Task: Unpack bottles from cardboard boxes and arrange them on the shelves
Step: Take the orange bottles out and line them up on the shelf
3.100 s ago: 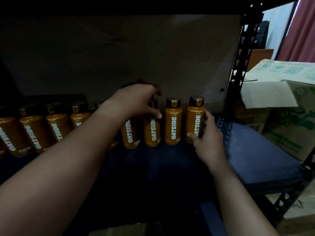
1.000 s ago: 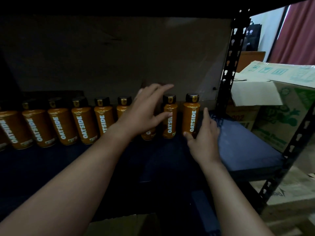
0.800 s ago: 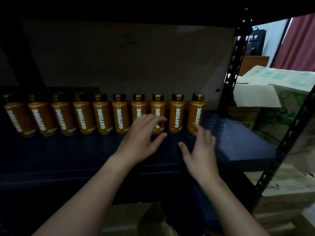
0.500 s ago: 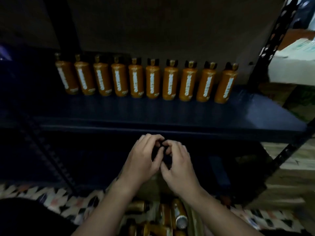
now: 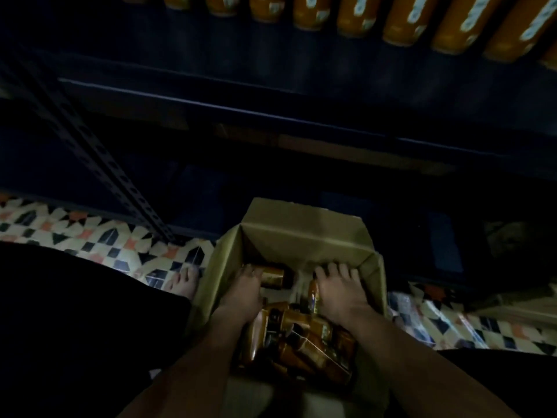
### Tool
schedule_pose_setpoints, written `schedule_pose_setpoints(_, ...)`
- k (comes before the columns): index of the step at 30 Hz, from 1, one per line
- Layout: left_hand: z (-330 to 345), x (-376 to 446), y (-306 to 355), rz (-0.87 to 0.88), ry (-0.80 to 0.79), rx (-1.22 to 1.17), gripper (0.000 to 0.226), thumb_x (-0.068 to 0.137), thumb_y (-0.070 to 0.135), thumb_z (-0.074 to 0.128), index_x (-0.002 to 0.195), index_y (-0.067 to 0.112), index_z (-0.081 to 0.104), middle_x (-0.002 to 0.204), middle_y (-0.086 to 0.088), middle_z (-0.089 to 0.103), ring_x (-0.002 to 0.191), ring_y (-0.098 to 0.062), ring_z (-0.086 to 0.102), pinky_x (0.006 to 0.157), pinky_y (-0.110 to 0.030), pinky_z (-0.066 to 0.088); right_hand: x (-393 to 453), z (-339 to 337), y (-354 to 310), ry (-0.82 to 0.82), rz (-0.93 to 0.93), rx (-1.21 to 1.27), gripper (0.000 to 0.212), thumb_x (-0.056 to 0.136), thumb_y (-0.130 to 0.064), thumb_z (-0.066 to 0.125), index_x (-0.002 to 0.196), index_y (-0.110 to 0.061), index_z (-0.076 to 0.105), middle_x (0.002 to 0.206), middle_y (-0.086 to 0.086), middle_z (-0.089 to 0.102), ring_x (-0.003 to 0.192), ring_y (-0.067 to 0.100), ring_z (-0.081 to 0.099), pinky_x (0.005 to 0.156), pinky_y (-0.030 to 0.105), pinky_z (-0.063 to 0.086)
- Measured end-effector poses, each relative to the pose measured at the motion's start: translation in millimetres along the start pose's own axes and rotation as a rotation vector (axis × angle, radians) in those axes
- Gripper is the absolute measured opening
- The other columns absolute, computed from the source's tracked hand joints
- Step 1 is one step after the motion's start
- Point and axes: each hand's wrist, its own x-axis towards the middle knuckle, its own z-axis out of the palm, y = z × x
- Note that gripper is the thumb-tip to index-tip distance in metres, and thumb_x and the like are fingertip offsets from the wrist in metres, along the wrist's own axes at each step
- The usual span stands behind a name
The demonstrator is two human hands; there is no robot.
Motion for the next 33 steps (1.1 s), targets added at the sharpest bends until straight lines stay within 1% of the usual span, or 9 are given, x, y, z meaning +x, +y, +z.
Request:
schedule_pose_setpoints(3,17,18,-11,0.009,0.016,0.027,0.061,0.098,0.011,0.055,0.155,0.018,0.034,0.163,-0.004,0.028,0.152,-0.023,0.021,0.125,-0.043,0.022,12,17,13,-0.057,0.040,-0.096,0.071,0.088,-0.043,0.066,0.147,-0.019,0.035,0.143,0.017,0.041,0.131,0.039,0.039,0.112,0.053,0.030)
schedule_pose_setpoints(6,27,36,-12,0.029,0.031,0.166,0.062,0.099,0.019,0.056,0.157,0.018,0.031,0.165,-0.003,0.026,0.154,-0.024,0.017,0.127,-0.041,0.015,22,31,19,-0.114,0.103,-0.062,0.070,0.090,-0.042,0.066,0.146,-0.017,0.033,0.143,0.019,0.038,0.130,0.041,0.041,0.110,0.051,0.037)
schedule_pose_setpoints(13,47,76,-6,-0.064,-0.021,0.349,0.067,0.096,0.025,0.062,0.155,0.026,0.030,0.160,-0.003,0.035,0.149,-0.027,0.028,0.124,-0.043,0.016,42,56,21,-0.114,0.172,-0.031,0.071,0.093,-0.038,0.061,0.151,-0.016,0.026,0.150,0.021,0.029,0.140,0.041,0.025,0.117,0.051,0.024)
schedule_pose_setpoints(15,48,87,0,-0.103,-0.081,0.393,0.068,0.095,0.024,0.066,0.154,0.027,0.033,0.159,-0.005,0.036,0.148,-0.028,0.029,0.123,-0.045,0.020,43,60,19,-0.114,0.189,-0.035,0.072,0.093,-0.035,0.062,0.152,-0.016,0.025,0.150,0.021,0.028,0.139,0.041,0.025,0.117,0.051,0.023)
schedule_pose_setpoints(19,50,99,8,-0.170,-0.156,0.467,0.048,0.101,0.024,0.056,0.148,0.024,0.044,0.156,-0.009,0.040,0.145,-0.029,0.035,0.119,-0.046,0.028,43,59,18,-0.130,0.193,-0.067,0.073,0.096,-0.030,0.058,0.156,-0.011,0.020,0.151,0.022,0.025,0.139,0.042,0.025,0.116,0.051,0.024)
schedule_pose_setpoints(22,49,97,7,-0.161,-0.196,0.486,0.054,0.103,0.026,0.056,0.153,0.020,0.037,0.159,-0.011,0.033,0.146,-0.031,0.032,0.119,-0.047,0.029,40,56,20,-0.142,0.167,-0.074,0.072,0.096,-0.027,0.057,0.155,-0.009,0.020,0.150,0.022,0.023,0.138,0.043,0.025,0.117,0.053,0.025)
schedule_pose_setpoints(26,42,85,8,-0.152,-0.187,0.317,0.066,0.101,0.028,0.059,0.156,0.016,0.025,0.157,-0.014,0.032,0.142,-0.028,0.038,0.117,-0.041,0.034,33,48,19,-0.125,0.144,0.048,0.080,0.090,-0.035,0.068,0.154,-0.014,0.024,0.148,0.015,0.024,0.134,0.040,0.028,0.114,0.053,0.029)
schedule_pose_setpoints(30,24,57,16,-0.110,-0.121,0.142,0.051,0.102,0.032,0.058,0.146,0.019,0.036,0.132,-0.005,0.056,0.117,-0.016,0.058,0.098,-0.030,0.046,22,31,8,-0.085,0.198,0.231,0.084,0.088,-0.023,0.074,0.154,-0.018,0.023,0.149,0.011,0.023,0.133,0.037,0.036,0.112,0.052,0.039)
schedule_pose_setpoints(33,9,34,23,-0.089,-0.033,-0.111,0.055,0.097,0.031,0.065,0.145,0.026,0.039,0.137,0.000,0.052,0.122,-0.016,0.055,0.103,-0.035,0.046,9,16,2,0.009,0.225,0.489,0.089,0.091,-0.023,0.073,0.158,-0.019,0.016,0.154,0.009,0.022,0.135,0.033,0.044,0.114,0.045,0.040)
